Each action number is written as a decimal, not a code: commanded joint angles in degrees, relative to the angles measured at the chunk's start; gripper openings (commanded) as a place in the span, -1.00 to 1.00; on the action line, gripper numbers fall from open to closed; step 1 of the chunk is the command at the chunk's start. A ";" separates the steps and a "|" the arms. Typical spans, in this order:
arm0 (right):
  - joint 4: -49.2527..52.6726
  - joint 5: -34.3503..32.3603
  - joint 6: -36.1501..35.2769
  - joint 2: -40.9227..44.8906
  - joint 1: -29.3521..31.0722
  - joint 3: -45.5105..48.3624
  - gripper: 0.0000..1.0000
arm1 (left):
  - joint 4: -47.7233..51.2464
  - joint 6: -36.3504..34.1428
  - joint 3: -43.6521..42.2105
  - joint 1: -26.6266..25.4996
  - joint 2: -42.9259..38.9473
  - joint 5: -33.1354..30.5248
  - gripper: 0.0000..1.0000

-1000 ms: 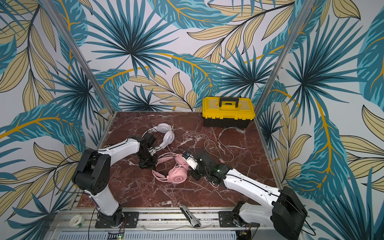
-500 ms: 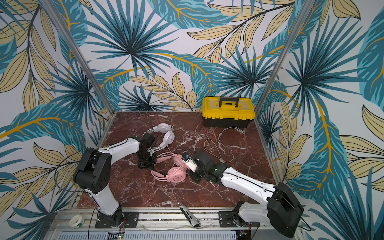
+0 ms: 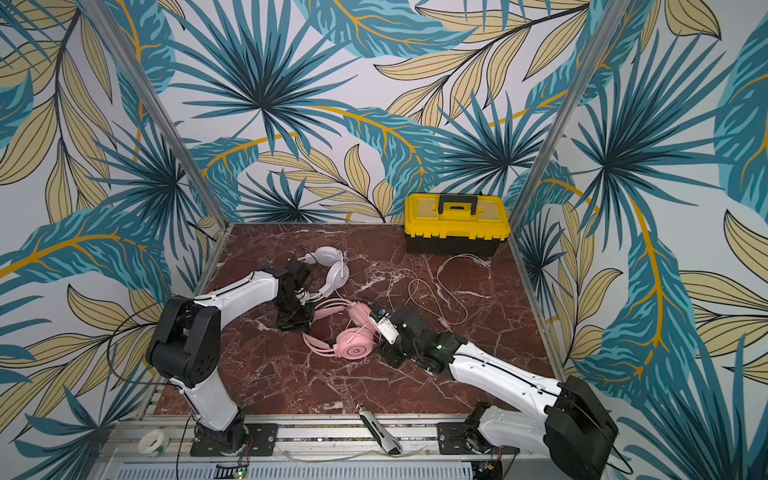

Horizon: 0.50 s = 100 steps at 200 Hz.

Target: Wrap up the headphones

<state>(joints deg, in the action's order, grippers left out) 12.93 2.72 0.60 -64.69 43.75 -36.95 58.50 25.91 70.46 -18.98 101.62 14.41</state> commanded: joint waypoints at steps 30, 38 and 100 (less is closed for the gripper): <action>-4.44 -0.64 14.78 8.13 -9.47 3.80 0.13 | 6.14 -5.23 5.11 2.05 -2.96 2.10 -1.00; -3.28 -0.36 15.53 7.63 -11.34 3.74 0.15 | 6.60 -5.57 5.75 2.50 -3.26 2.04 -1.00; 2.68 7.30 17.91 -11.30 -15.36 -3.62 0.18 | 8.67 -6.33 9.08 3.53 -4.57 3.49 -1.00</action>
<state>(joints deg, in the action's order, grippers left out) 14.06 6.11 15.94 -70.94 28.49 -38.09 65.49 20.78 77.45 -15.75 100.42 14.22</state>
